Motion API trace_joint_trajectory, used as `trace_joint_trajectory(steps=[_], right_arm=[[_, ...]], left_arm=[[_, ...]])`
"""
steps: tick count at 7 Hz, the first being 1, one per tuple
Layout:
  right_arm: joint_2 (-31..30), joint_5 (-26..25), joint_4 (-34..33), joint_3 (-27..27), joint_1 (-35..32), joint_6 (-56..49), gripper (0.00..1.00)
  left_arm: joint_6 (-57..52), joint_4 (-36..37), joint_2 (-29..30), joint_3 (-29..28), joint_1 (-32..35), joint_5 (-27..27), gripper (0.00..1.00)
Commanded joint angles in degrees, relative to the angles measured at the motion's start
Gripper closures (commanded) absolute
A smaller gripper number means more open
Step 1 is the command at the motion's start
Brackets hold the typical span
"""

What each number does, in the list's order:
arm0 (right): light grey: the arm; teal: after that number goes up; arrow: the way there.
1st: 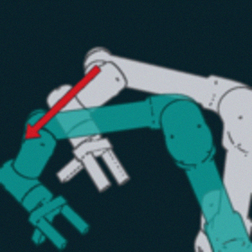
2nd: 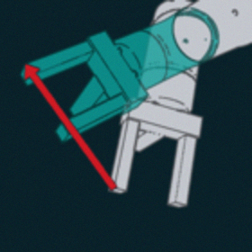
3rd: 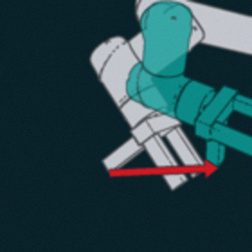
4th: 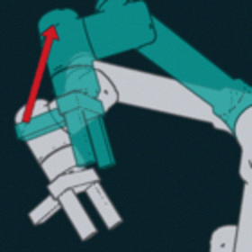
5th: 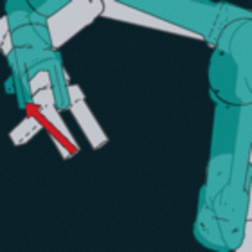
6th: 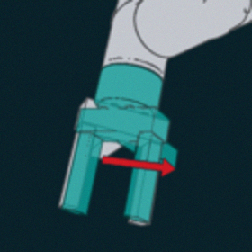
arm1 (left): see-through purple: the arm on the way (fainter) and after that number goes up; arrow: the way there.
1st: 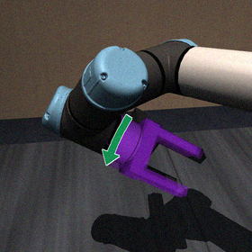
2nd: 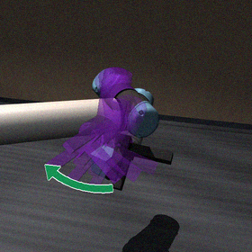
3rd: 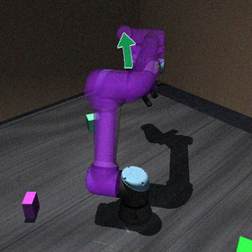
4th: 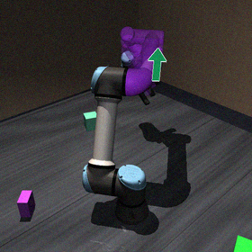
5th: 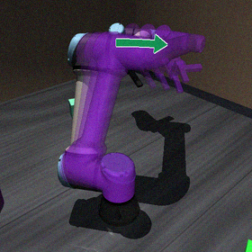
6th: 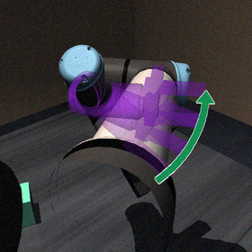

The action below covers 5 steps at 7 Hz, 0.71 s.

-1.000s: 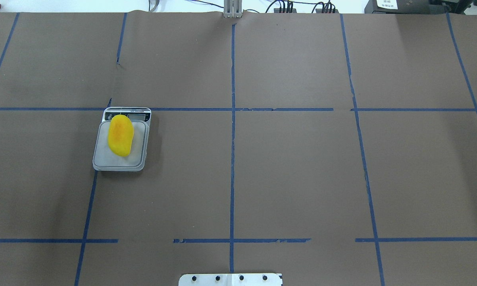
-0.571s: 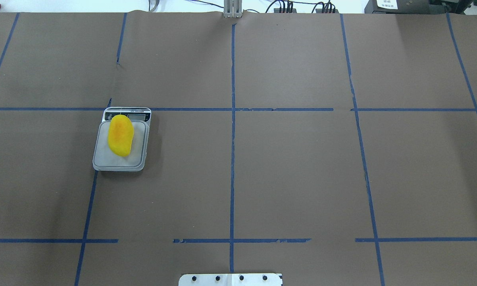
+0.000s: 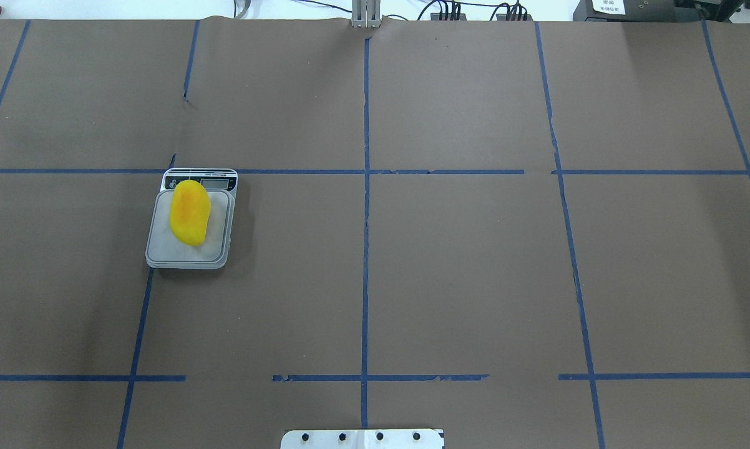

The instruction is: Weigh mango

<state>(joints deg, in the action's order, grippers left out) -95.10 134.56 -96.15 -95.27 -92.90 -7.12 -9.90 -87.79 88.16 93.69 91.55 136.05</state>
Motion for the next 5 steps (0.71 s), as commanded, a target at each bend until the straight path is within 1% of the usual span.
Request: trace_joint_trajectory(steps=[1,5], right_arm=[[0.0,0.0,0.0,0.0,0.0,0.0,0.0],[0.0,0.0,0.0,0.0,0.0,0.0,0.0]], left_arm=[[0.1,-0.1,0.4,0.1,-0.1,0.0,0.0],[0.2,0.1,0.5,1.8,0.0,-0.2,0.0]])
